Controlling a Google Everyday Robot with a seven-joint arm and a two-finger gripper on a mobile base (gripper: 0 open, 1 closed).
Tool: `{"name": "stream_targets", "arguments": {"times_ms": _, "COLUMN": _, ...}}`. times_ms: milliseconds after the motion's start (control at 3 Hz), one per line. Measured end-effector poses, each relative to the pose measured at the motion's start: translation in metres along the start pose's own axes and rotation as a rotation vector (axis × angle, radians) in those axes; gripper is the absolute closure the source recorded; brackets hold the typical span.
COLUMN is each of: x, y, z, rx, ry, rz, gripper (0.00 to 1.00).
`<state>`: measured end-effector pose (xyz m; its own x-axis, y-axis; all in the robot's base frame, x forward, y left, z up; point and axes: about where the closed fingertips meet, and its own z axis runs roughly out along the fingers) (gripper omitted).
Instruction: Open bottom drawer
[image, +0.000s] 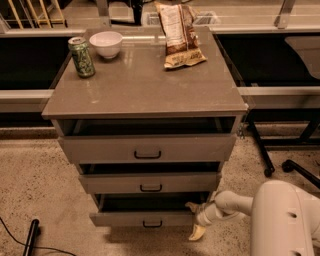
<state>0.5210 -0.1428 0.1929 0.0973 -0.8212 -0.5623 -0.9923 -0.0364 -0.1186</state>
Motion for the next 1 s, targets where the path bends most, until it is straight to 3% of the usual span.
{"name": "stream_targets", "arguments": {"times_ms": 333, "x": -0.014, "y": 0.033, "z": 0.002, "rx": -0.077, "ry": -0.031, "rz": -0.030, "gripper": 0.50}}
{"name": "stream_targets", "arguments": {"times_ms": 1000, "x": -0.028, "y": 0.056, "z": 0.008, "rx": -0.145, "ry": -0.024, "rz": -0.079, "gripper": 0.96}}
